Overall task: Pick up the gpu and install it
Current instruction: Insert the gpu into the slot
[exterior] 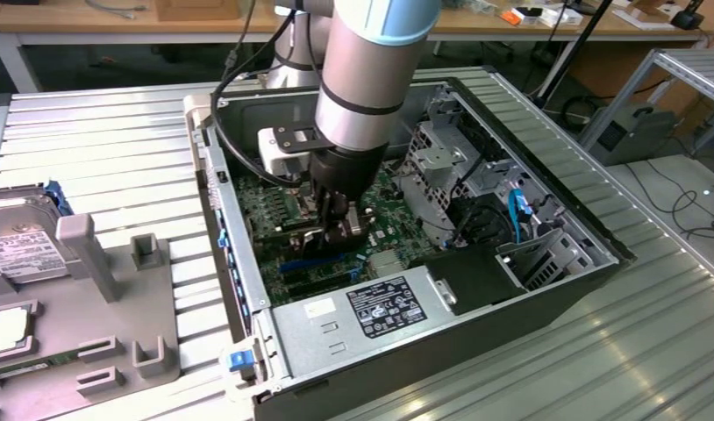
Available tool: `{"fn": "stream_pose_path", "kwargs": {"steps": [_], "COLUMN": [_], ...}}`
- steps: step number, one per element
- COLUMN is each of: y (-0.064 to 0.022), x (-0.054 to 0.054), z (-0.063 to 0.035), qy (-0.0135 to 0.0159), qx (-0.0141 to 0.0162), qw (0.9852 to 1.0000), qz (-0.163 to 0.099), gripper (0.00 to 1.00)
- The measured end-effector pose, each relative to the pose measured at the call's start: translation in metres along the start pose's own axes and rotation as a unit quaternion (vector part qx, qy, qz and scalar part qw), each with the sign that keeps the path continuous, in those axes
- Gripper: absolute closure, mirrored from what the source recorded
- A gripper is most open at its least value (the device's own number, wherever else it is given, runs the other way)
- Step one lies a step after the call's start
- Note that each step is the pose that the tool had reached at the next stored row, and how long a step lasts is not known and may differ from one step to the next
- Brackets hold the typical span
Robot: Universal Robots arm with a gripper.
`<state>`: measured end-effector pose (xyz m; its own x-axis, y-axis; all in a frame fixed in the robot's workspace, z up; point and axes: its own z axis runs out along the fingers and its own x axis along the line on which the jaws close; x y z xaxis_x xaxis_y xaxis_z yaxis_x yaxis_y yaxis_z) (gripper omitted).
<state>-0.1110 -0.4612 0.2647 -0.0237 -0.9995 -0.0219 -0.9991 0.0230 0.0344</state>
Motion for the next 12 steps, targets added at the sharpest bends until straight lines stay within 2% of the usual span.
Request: {"fn": "stream_pose_path", "kwargs": {"steps": [12], "y": [0.0015], "x": [0.0011], "z": [0.0019], "qy": [0.0001], "qx": [0.0002], "qw": [1.0000], "qz": [0.000], "gripper": [0.73]}}
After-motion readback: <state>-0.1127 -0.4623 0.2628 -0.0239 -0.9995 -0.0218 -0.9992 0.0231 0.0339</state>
